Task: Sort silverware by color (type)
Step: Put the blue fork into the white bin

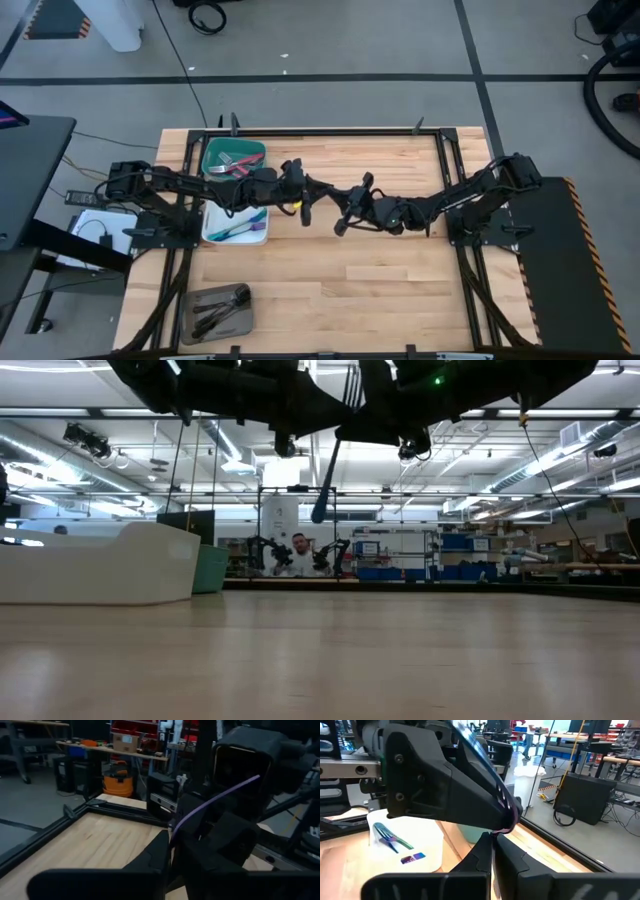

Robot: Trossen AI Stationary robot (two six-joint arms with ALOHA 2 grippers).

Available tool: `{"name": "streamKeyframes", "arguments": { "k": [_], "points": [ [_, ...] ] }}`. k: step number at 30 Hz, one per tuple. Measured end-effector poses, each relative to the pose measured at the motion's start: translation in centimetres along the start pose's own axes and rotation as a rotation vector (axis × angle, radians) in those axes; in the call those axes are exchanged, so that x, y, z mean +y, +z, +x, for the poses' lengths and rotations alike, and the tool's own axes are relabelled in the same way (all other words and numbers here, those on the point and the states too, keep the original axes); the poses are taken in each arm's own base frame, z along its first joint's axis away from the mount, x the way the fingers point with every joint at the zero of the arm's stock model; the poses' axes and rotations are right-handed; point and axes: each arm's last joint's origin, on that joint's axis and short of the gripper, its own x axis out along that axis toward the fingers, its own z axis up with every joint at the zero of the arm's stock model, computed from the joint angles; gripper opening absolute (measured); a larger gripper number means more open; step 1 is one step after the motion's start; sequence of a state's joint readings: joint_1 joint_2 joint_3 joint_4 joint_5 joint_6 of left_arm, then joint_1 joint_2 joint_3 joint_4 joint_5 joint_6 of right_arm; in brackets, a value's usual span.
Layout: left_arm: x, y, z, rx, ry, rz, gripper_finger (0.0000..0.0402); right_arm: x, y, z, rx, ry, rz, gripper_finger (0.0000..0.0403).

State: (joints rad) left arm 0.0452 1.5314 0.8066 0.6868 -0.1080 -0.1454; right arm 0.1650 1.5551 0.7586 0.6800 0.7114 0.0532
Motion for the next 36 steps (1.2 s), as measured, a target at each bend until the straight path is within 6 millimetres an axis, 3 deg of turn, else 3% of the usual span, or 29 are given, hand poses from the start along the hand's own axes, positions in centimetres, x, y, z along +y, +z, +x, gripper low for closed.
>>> {"name": "streamKeyframes", "arguments": {
  "k": [5,17,24,29,36],
  "points": [
    [-0.04,-0.11,-0.01,0.011,-0.016,0.005,0.0037,0.06,-0.01,0.00,0.002,0.037,0.003,0.0013],
    [-0.17,-0.34,0.01,0.043,-0.117,0.012,0.0077,0.14,0.07,0.10,0.000,0.109,0.005,0.0013],
    [-0.17,-0.38,0.01,0.046,-0.120,0.037,0.0016,0.16,0.05,0.09,0.002,0.111,0.005,0.0013],
    [-0.16,-0.47,0.00,0.053,-0.120,0.063,0.0011,0.18,0.03,0.09,0.005,0.119,0.004,0.0017],
    [-0.24,0.22,-0.55,0.054,-0.121,0.059,0.0009,0.22,0.28,0.12,-0.011,0.124,0.009,0.0054]
  ]
}}
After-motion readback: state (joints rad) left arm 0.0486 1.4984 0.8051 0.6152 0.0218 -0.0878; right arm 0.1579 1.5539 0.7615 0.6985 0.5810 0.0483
